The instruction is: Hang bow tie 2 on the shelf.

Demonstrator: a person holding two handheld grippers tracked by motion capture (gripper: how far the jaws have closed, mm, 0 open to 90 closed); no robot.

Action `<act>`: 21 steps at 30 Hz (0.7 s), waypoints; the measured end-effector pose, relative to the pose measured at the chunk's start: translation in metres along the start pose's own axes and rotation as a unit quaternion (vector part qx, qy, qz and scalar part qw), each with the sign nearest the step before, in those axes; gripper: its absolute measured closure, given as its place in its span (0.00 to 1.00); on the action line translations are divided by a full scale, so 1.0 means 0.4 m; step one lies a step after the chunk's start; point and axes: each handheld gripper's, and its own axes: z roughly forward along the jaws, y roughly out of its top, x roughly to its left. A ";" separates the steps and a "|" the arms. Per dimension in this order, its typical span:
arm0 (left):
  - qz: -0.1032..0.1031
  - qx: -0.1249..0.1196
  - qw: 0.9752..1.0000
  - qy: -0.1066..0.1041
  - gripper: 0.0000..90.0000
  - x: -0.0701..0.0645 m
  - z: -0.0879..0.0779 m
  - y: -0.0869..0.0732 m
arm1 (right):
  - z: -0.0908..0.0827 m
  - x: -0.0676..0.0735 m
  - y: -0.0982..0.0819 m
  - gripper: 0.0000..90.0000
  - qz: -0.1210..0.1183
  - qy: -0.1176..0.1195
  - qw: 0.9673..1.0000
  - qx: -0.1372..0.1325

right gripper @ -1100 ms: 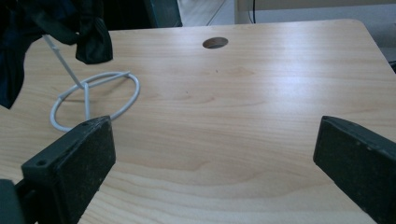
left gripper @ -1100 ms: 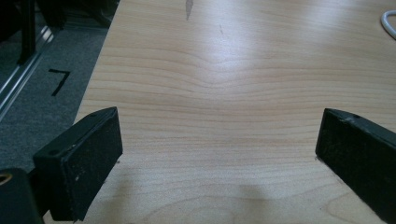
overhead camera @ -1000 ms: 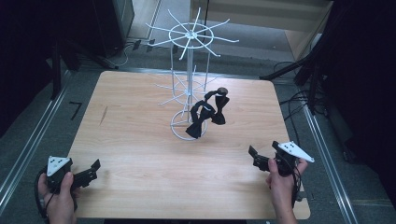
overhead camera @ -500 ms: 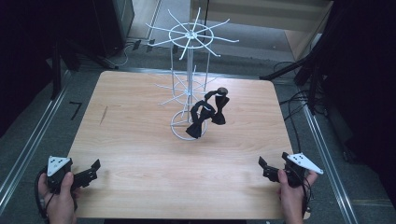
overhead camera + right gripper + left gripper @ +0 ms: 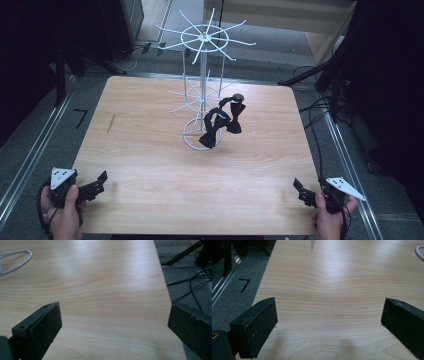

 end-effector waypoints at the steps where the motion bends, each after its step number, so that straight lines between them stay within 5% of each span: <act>1: 0.001 0.001 1.000 0.000 0.01 0.000 0.000 0.000 | -0.004 -0.007 -0.004 0.00 0.000 -0.003 1.000 0.001; 5: -0.002 -0.001 1.000 -0.002 0.01 0.002 0.000 0.000 | -0.018 -0.029 -0.012 0.00 0.013 -0.008 1.000 0.006; 21: 0.013 0.008 1.000 -0.004 0.01 -0.006 0.008 0.004 | -0.028 -0.033 -0.023 0.00 -0.004 0.012 0.999 0.030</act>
